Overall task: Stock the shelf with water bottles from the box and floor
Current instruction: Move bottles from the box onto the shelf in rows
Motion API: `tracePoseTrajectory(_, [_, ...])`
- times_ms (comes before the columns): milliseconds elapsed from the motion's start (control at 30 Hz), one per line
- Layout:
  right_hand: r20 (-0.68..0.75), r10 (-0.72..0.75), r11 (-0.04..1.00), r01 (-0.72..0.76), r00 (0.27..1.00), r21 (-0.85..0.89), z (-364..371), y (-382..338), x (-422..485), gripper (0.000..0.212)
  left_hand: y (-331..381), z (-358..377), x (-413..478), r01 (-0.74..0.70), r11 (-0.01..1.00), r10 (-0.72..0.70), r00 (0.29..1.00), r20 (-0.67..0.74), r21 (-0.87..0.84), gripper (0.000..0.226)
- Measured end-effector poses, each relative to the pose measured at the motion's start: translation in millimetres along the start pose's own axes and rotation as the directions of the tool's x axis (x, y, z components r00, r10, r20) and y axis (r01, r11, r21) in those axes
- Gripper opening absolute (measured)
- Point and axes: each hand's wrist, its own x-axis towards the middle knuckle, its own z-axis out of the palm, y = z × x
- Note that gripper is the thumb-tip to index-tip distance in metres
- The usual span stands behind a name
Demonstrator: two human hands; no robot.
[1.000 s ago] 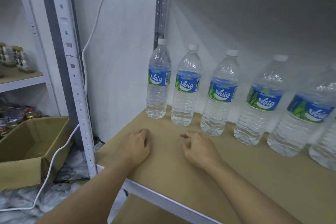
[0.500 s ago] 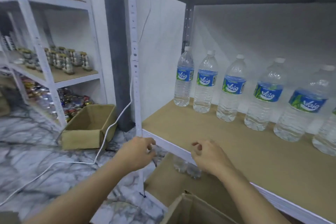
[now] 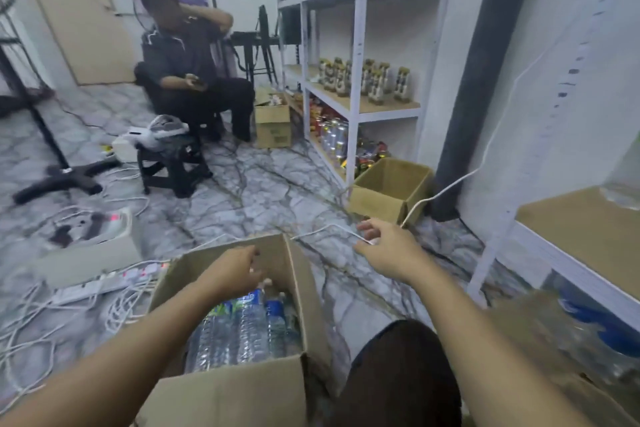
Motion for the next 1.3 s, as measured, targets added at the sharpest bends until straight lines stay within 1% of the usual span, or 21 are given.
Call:
tracePoseTrajectory(100, [0.135, 0.023, 0.998, -0.031, 0.991, 0.057, 55, -28, 27, 0.047, -53, 28, 2, 0.123, 0.992, -0.121, 0.991, 0.064, -0.029, 0.047])
tracePoseTrajectory(200, [0.19, 0.048, 0.994, -0.066, 0.981, 0.087, 112, -39, 50, 0.056, -88, 63, 8, 0.248, 0.967, -0.238, 0.962, 0.133, -0.065, 0.061])
tracePoseTrajectory(233, [0.208, 0.066, 0.991, -0.088, 0.976, 0.096, 131, -40, 56, 0.058, -97, 74, 11, 0.303, 0.951, -0.292, 0.946, 0.142, -0.066, 0.064])
tracePoseTrajectory(333, [0.274, 0.127, 0.982, -0.159, 0.953, 0.098, 188, -37, 70, 0.062, -126, 103, 19, 0.453, 0.886, -0.437, 0.887, 0.153, -0.098, 0.061])
tracePoseTrajectory(433, [0.33, 0.174, 0.979, -0.2, 0.928, 0.047, 241, -26, 84, 0.068, -154, 131, 28, 0.581, 0.797, -0.545, 0.81, 0.216, -0.167, 0.071])
tracePoseTrajectory(500, [0.387, 0.215, 0.972, -0.236, 0.897, 0.007, 273, -17, 91, 0.075, -169, 149, 35, 0.64, 0.737, -0.587, 0.765, 0.263, -0.216, 0.083])
tracePoseTrajectory(600, [0.441, 0.283, 0.954, -0.298, 0.852, -0.037, 311, -5, 102, 0.091, -177, 170, 41, 0.713, 0.646, -0.624, 0.699, 0.349, -0.273, 0.101])
tracePoseTrajectory(667, [0.458, 0.316, 0.942, -0.332, 0.831, -0.048, 328, -1, 112, 0.095, -176, 182, 45, 0.749, 0.577, -0.643, 0.663, 0.383, -0.326, 0.098])
tracePoseTrajectory(767, [0.441, 0.366, 0.92, -0.391, 0.82, -0.037, 346, 4, 123, 0.101, -175, 199, 46, 0.753, 0.528, -0.683, 0.651, 0.33, -0.393, 0.099])
tracePoseTrajectory(833, [0.436, 0.411, 0.894, -0.448, 0.801, -0.02, 359, 9, 126, 0.107, -177, 203, 48, 0.753, 0.48, -0.69, 0.641, 0.336, -0.449, 0.103])
tracePoseTrajectory(867, [0.434, 0.426, 0.886, -0.462, 0.794, -0.024, 363, 11, 126, 0.111, -180, 203, 48, 0.755, 0.441, -0.691, 0.631, 0.354, -0.486, 0.1])
tracePoseTrajectory(967, [0.431, 0.46, 0.869, -0.494, 0.777, -0.037, 369, 19, 131, 0.118, -190, 199, 47, 0.749, 0.258, -0.675, 0.592, 0.442, -0.61, 0.064])
tracePoseTrajectory(1000, [0.444, 0.471, 0.86, -0.509, 0.762, -0.039, 367, 19, 134, 0.119, -192, 199, 47, 0.757, 0.203, -0.658, 0.576, 0.486, -0.621, 0.06])
tracePoseTrajectory(1033, [0.461, 0.484, 0.851, -0.523, 0.744, -0.05, 366, 21, 138, 0.121, -192, 198, 47, 0.77, 0.179, -0.643, 0.562, 0.52, -0.612, 0.062])
tracePoseTrajectory(1100, [0.477, 0.511, 0.841, -0.531, 0.715, -0.103, 365, 24, 143, 0.124, -191, 197, 47, 0.796, 0.183, -0.625, 0.547, 0.557, -0.577, 0.08])
tracePoseTrajectory(1133, [0.481, 0.527, 0.837, -0.527, 0.701, -0.148, 364, 25, 143, 0.125, -189, 199, 47, 0.807, 0.192, -0.62, 0.541, 0.568, -0.559, 0.085])
tracePoseTrajectory(1167, [0.494, 0.537, 0.834, -0.519, 0.684, -0.188, 363, 27, 142, 0.126, -186, 199, 46, 0.818, 0.207, -0.615, 0.535, 0.579, -0.536, 0.085])
tracePoseTrajectory(1200, [0.514, 0.552, 0.826, -0.513, 0.657, -0.233, 362, 28, 139, 0.126, -187, 202, 45, 0.824, 0.212, -0.618, 0.53, 0.58, -0.526, 0.085])
tracePoseTrajectory(1233, [0.529, 0.565, 0.818, -0.511, 0.633, -0.262, 361, 29, 136, 0.124, -193, 211, 45, 0.817, 0.216, -0.624, 0.537, 0.568, -0.535, 0.09])
tracePoseTrajectory(1300, [0.54, 0.584, 0.805, -0.518, 0.607, -0.288, 360, 31, 131, 0.123, -208, 232, 45, 0.805, 0.234, -0.637, 0.551, 0.539, -0.546, 0.109])
